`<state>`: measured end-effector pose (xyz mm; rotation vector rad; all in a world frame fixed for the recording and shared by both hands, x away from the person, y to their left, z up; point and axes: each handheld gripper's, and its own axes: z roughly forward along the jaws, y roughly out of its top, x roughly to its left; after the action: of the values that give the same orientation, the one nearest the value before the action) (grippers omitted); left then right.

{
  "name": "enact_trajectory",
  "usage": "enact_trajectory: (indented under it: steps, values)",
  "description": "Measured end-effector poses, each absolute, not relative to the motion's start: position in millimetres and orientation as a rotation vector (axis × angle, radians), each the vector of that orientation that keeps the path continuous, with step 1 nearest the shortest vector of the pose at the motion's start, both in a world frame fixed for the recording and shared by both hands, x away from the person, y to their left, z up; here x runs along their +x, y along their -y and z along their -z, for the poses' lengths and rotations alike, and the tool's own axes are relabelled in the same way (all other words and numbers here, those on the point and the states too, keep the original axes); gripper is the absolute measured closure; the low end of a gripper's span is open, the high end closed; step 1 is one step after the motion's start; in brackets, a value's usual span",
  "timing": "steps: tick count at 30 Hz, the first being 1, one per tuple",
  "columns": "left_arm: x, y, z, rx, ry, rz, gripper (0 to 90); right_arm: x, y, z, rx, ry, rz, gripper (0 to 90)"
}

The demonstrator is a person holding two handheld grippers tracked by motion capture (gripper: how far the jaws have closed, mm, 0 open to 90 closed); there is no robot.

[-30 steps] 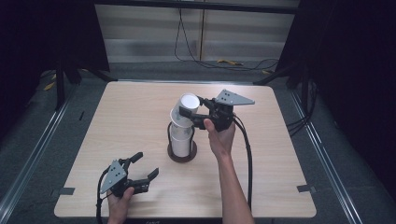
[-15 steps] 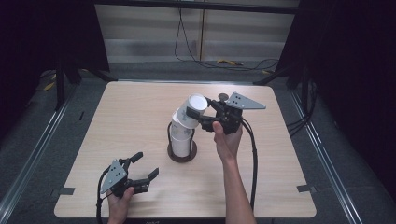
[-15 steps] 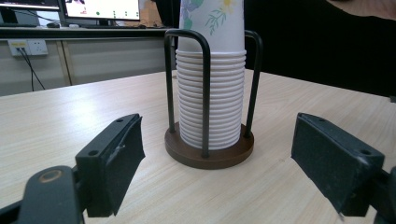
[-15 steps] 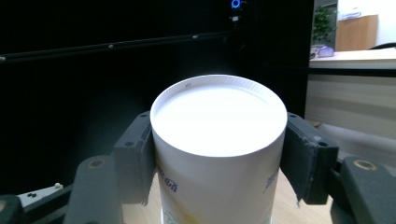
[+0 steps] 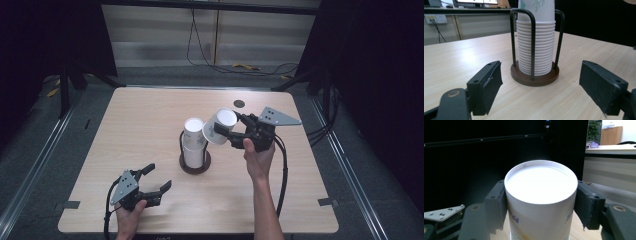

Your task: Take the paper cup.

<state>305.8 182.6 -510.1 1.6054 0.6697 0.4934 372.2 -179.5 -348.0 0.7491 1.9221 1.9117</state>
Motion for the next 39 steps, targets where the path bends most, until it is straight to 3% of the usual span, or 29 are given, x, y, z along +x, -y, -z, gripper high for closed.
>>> enact_trajectory:
  steps: [39]
  values:
    - [317.0,-151.7,494.2,1.642,-0.558,-0.349,17.2,338.4,180.5,398.0,0.748,-2.096,-1.894,35.2]
